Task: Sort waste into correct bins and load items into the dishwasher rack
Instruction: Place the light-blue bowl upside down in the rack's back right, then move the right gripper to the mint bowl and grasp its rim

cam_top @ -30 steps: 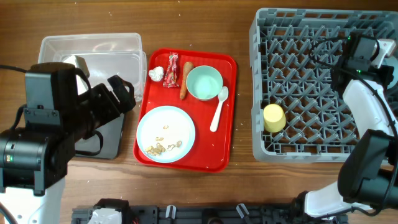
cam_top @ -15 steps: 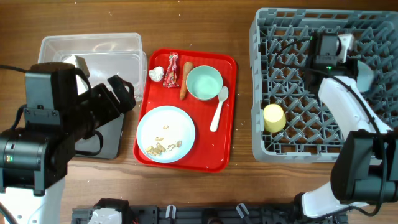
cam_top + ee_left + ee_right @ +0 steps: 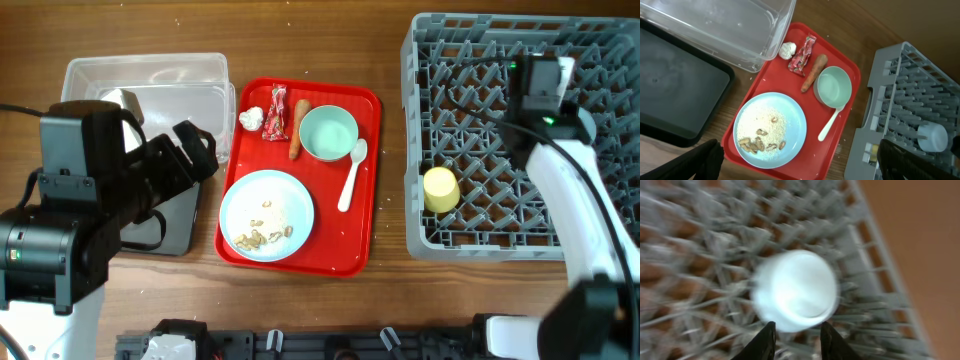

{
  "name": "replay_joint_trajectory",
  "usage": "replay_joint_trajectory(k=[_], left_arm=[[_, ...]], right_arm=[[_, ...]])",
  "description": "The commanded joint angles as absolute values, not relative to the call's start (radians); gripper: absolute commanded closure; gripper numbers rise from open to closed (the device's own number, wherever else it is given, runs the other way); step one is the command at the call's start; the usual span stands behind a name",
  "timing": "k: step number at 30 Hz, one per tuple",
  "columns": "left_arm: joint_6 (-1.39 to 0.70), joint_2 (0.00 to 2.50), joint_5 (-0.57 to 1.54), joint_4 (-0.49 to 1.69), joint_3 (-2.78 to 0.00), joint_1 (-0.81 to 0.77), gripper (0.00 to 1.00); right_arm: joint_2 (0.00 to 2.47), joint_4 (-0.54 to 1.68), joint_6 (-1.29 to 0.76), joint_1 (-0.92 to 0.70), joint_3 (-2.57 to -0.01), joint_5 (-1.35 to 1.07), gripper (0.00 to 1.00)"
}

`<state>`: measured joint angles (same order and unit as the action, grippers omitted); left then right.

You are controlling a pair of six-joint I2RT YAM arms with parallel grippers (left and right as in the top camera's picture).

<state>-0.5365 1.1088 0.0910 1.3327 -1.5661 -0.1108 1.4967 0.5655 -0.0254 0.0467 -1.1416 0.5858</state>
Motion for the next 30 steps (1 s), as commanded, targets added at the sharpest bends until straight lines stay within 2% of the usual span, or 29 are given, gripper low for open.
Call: replay_joint_trajectory(k=[1,7,10,12,14,18,20,23,24,28,30], left_arm=[[-0.535,1.109,0.088,1.329,-1.571,-0.104,0.00],[-0.535,1.109,0.088,1.329,-1.571,-0.104,0.00],[-0.535,1.109,0.088,1.329,-1.571,-0.104,0.00],[-0.535,1.109,0.088,1.329,-1.571,-0.104,0.00],[-0.535,1.109,0.088,1.329,-1.571,-0.104,0.00],[-0.535,1.109,0.088,1.329,-1.571,-0.104,0.00],[-0.535,1.109,0.088,1.329,-1.571,-0.104,0.00],[-0.535,1.109,0.088,1.329,-1.571,-0.104,0.00],[-0.535,1.109,0.088,1.329,-1.571,-0.104,0.00],[-0.535,1.109,0.088,1.329,-1.571,-0.104,0.00],[-0.535,1.109,0.088,1.329,-1.571,-0.104,0.00]], right_arm=[[1.380,0.608,-0.143,0.070,-1.148,0.102,0.69],[1.308,0.822,-0.156,0.068,-1.148,-0.601,0.72],[1.279,0.907,-0.117,0.043,-1.148,-0.720,0.76],[1.242,0.952,-0.042,-0.048,-1.148,-0.715,0.76],[1.232,0.982,-0.035,-0.167,-1.148,-0.566,0.74],[1.277,0.952,-0.224,-0.439,-1.147,-0.226,0.74],[1.316,0.862,-0.314,-0.516,-1.147,-0.171,0.72],[1.401,0.645,-0.360,-0.553,-1.161,-0.194,0.68],[1.425,0.639,-0.364,-0.547,-1.178,-0.198,0.68],[1.667,0.747,-0.329,-0.528,-1.418,-0.216,0.68],[1.786,0.847,-0.344,-0.525,-1.561,-0.090,0.67]])
